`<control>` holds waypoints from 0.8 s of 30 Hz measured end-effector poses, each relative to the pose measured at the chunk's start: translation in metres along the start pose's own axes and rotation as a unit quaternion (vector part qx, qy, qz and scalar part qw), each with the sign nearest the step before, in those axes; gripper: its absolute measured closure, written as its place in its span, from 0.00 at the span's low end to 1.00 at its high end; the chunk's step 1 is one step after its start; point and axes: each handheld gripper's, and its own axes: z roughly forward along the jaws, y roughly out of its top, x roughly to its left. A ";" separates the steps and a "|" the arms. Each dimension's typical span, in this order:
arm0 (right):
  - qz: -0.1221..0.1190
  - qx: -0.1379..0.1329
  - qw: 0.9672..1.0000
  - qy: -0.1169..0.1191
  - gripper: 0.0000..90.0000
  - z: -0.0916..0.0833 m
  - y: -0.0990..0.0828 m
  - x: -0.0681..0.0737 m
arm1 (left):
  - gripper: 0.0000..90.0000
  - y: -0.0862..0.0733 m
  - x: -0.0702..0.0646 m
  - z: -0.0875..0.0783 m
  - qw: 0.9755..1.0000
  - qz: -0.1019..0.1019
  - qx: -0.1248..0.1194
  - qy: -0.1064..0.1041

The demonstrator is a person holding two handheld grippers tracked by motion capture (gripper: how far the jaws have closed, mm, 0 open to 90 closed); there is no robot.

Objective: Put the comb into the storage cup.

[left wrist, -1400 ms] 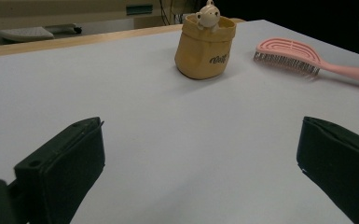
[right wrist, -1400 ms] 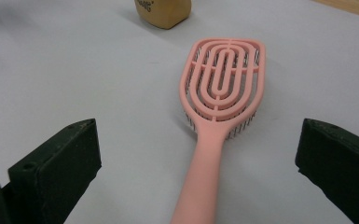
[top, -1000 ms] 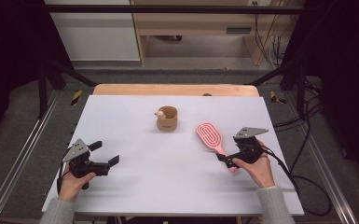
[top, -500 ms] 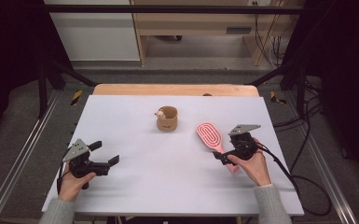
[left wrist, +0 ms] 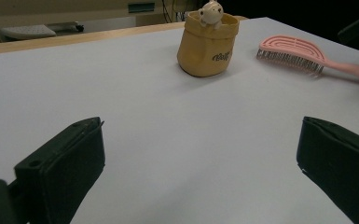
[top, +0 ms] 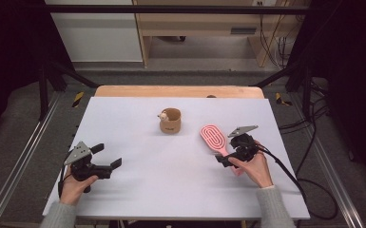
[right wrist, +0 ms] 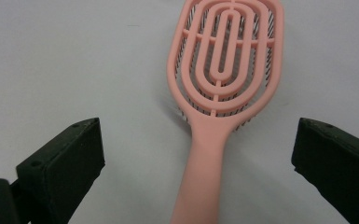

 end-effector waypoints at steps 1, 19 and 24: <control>0.001 0.001 1.000 -0.001 0.03 0.001 0.000 0.000 | 0.01 0.000 0.000 0.000 1.000 0.000 0.000 0.000; 0.014 0.043 0.999 -0.011 0.08 0.018 0.001 -0.002 | 0.01 0.000 0.000 0.000 1.000 -0.001 0.000 0.000; 0.019 0.041 0.999 -0.013 0.14 0.020 0.000 -0.002 | 0.01 0.000 0.000 0.000 1.000 0.000 0.000 0.000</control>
